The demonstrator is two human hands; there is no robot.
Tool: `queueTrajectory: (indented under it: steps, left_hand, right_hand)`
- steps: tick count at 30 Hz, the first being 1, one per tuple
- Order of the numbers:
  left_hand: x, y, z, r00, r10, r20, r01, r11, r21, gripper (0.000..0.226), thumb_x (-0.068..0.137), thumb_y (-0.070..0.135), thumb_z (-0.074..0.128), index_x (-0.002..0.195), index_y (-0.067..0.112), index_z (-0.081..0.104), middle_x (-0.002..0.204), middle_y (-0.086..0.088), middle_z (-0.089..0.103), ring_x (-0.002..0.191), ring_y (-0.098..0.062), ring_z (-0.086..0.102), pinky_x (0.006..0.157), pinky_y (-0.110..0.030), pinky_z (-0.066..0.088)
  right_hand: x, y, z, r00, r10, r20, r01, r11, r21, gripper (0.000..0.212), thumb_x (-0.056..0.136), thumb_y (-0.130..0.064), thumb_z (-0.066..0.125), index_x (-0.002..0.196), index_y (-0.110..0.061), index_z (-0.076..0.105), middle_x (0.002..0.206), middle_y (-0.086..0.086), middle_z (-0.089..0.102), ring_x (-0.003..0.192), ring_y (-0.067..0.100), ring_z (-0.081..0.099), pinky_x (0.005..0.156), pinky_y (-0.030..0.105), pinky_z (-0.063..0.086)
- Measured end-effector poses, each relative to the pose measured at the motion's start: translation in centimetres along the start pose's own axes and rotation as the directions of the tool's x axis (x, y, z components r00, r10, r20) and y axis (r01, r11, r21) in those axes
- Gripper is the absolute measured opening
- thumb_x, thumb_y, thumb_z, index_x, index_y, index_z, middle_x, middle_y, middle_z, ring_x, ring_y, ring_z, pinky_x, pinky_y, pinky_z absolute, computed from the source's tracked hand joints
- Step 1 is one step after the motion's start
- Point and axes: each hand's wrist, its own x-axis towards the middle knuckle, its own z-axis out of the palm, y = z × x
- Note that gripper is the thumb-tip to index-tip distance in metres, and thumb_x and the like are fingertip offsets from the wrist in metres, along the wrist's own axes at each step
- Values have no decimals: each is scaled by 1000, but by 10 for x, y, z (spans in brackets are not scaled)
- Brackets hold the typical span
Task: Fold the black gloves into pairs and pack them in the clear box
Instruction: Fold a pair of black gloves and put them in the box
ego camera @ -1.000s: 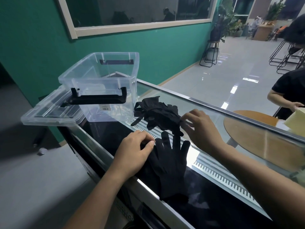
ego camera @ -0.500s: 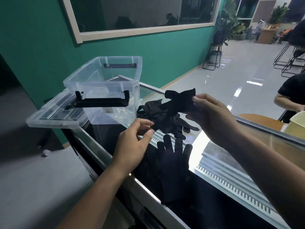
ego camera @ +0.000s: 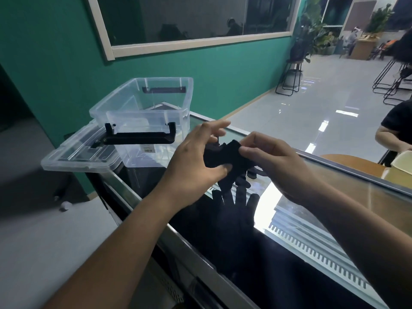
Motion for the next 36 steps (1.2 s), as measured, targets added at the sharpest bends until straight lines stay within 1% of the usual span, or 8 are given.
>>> queueTrajectory:
  steps: [4, 9, 14, 18, 22, 27, 32, 36]
  left_hand:
    - [3, 7, -1, 1000, 0, -8, -1, 999, -47, 71, 85, 3, 88, 145, 28, 60, 100, 10, 75, 97, 9, 70, 85, 3, 42]
    - [9, 4, -5, 992, 43, -118, -38, 998, 45, 44, 89, 7, 86, 126, 27, 73, 93, 10, 73, 93, -3, 66, 79, 2, 40]
    - [10, 6, -5, 975, 124, -182, -119, 992, 41, 17, 90, 7, 85, 102, 17, 81, 93, 9, 73, 85, -11, 66, 75, -2, 40]
    - [1, 9, 0, 962, 187, -201, -191, 982, -1, 13, 92, 4, 82, 101, 13, 81, 94, 5, 74, 86, -7, 70, 80, -8, 46]
    - [-14, 14, 9, 943, 242, -228, -243, 970, 21, 10, 95, 6, 80, 103, 11, 80, 97, 1, 73, 86, -17, 70, 77, -24, 55]
    - [-24, 12, 10, 926, 234, -297, -227, 972, 57, 8, 96, 7, 82, 102, 11, 79, 95, 1, 71, 80, -17, 65, 75, -21, 51]
    - [-35, 14, 9, 948, 230, -221, -235, 972, 4, 11, 93, 9, 84, 102, 12, 79, 96, 5, 72, 83, -12, 67, 79, -6, 42]
    - [-56, 9, 21, 959, 261, -112, -267, 963, -41, 14, 90, 4, 87, 101, 9, 80, 97, 1, 72, 86, -18, 70, 78, -21, 55]
  right_hand:
    - [-4, -4, 6, 997, -62, 54, 66, 994, -84, 13, 106, -15, 65, 103, -4, 72, 88, 31, 64, 72, 27, 49, 67, 45, 39]
    - [2, 5, -1, 976, 31, -215, -40, 999, -34, 38, 108, -33, 61, 84, -3, 63, 73, 25, 55, 66, 25, 51, 65, 42, 41]
    - [-2, 13, 8, 885, 363, 291, -431, 876, 217, 79, 103, -69, 36, 82, -1, 69, 72, 23, 66, 55, 31, 63, 53, 32, 49]
    - [-7, 23, 14, 726, 384, 570, -593, 770, 236, 120, 92, -91, 15, 121, 12, 69, 115, 35, 73, 95, 39, 76, 80, 40, 55]
    - [-9, 34, 19, 681, 350, 643, -659, 675, 331, 119, 92, -93, 16, 149, 3, 56, 148, 39, 55, 138, 48, 57, 113, 55, 41]
    - [-11, 42, 17, 589, 346, 730, -719, 636, 278, 125, 91, -94, 9, 158, 7, 43, 162, 33, 44, 153, 46, 40, 128, 58, 23]
    - [-8, 46, 18, 733, 244, 634, -633, 584, 508, 110, 94, -90, 24, 152, -1, 52, 158, 30, 47, 145, 42, 46, 133, 60, 15]
    - [-8, 46, 14, 835, 314, 452, -548, 547, 633, 94, 99, -82, 34, 143, -4, 64, 142, 24, 63, 123, 38, 66, 110, 48, 52]
